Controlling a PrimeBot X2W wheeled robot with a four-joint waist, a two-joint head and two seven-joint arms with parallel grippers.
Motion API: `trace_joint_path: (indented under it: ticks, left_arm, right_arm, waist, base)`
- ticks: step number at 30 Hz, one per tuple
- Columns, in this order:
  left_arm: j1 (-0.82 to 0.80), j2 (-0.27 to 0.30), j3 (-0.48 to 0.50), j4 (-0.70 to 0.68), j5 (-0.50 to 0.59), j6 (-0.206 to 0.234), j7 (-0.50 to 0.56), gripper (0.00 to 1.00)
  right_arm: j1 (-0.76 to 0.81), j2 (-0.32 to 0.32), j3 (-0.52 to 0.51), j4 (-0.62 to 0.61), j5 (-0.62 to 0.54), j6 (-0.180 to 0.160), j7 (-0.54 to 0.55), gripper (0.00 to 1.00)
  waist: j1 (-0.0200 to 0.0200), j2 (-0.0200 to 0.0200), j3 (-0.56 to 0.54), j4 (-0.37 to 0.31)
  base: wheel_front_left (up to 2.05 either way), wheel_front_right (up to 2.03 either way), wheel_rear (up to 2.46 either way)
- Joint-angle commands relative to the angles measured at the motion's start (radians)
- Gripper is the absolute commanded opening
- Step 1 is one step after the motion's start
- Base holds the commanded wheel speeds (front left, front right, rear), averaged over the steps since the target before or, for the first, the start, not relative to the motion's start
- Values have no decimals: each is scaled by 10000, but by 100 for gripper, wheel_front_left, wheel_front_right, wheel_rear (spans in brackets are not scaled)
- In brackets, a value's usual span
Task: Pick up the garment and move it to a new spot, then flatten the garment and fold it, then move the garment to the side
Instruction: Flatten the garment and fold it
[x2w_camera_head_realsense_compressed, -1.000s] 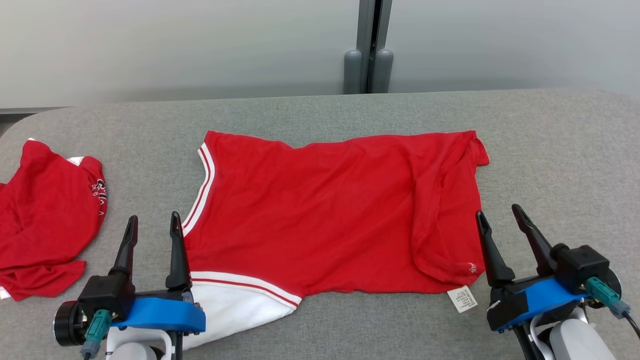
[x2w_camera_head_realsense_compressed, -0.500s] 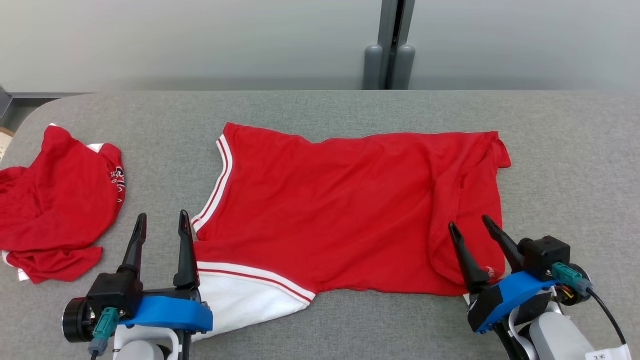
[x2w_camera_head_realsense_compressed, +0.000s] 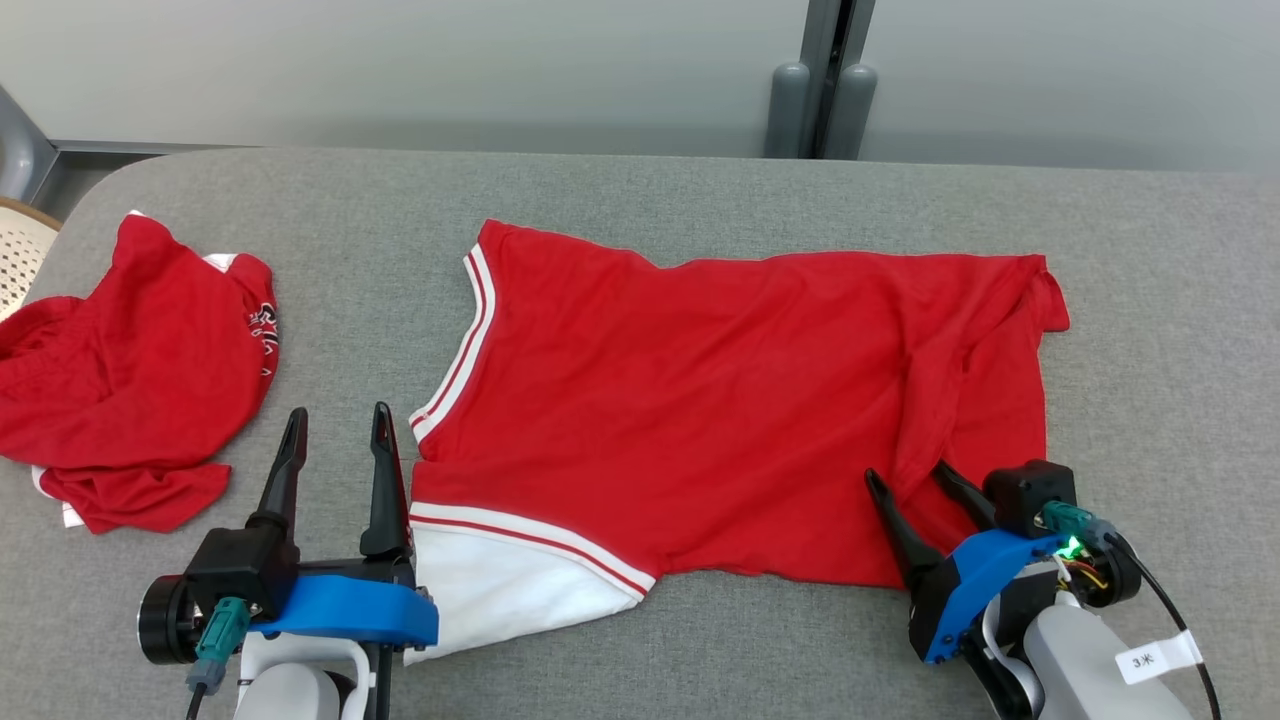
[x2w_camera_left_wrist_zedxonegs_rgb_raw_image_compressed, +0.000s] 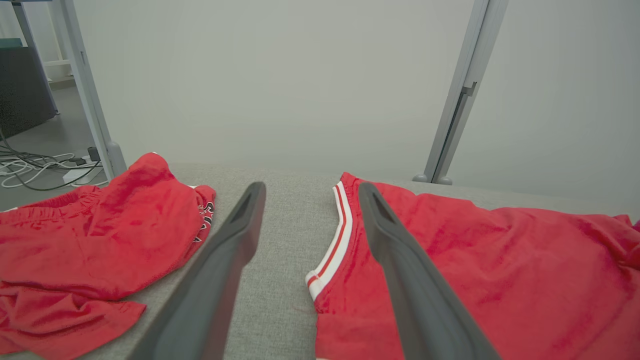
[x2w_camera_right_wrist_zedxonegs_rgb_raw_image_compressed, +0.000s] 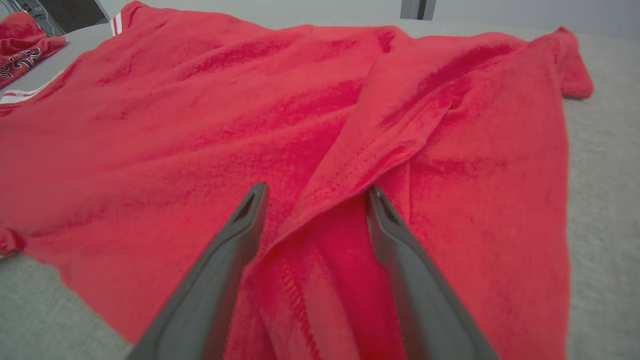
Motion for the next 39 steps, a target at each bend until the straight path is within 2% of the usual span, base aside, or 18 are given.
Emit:
trace_joint_path:
  ticks: [1, 4, 5, 6, 12, 18, 25, 32, 33, 34, 35, 39]
  left_arm:
    - [-151, -3, -72, 23, -60, 24, -47, 100]
    - [-156, -3, -109, 50, -75, 38, -47, 100]
    - [-155, -3, -116, 58, -79, 43, -47, 100]
    - [-143, -3, -119, 60, -80, 49, -47, 100]
    - [113, -5, 6, 69, -62, 87, -47, 100]
    - [227, -3, -15, 95, -140, 45, -47, 100]
    - [243, -2, -69, 113, -147, 48, -47, 100]
    - [173, -3, -13, 134, -43, -7, -47, 100]
    - [184, -3, 4, 133, -22, -18, -47, 100]
    - [196, -5, 16, 135, -5, -25, -47, 100]
    - [207, -5, 33, 142, 0, -30, -47, 100]
    - [247, -5, 106, 154, 24, -43, -47, 100]
  right_arm:
    - [-310, 49, 95, 369, 118, 1, -11, 100]
    - [-494, 101, 171, 738, 109, 1, -44, 100]
    - [-586, 135, 194, 905, 138, 1, -98, 47]
    - [-650, 153, 242, 1054, 167, 1, -127, 0]
    - [-831, -57, 22, 1393, 342, 1, -732, 0]
    - [-289, -660, -360, 758, 651, 1, -955, 0]
    - [321, -1426, -1015, -105, 893, -1, -762, 0]
    - [75, -1582, -1280, -199, 821, -1, -404, 0]
    - [-6, -1546, -1282, -135, 816, -1, -359, 19]
    - [-72, -1517, -1280, -48, 818, -1, -376, 56]
    - [-136, -1490, -1271, 55, 802, -1, -389, 100]
    - [-398, -1520, -1444, 448, 640, -1, -591, 100]
  waist:
    - [0, 0, 7, 47]
    - [0, 0, -2, 91]
    - [0, 0, -13, 108]
    - [0, 0, -26, 118]
    - [0, 0, -211, -56]
    - [0, 0, -383, -376]
    - [0, 0, -472, -594]
    - [0, 0, -497, -555]
    - [0, 0, -504, -553]
    - [0, 0, -509, -551]
    - [0, 0, -515, -553]
    - [0, 0, -557, -609]
  base:
    - [0, 0, 0]
    - [0, 0, 0]
    - [0, 0, 0]
    - [0, 0, 0]
    - [0, 0, 0]
    - [0, 0, 0]
    - [0, 0, 0]
    - [0, 0, 0]
    - [0, 0, 0]
    - [0, 0, 0]
    - [0, 0, 0]
    - [0, 0, 0]
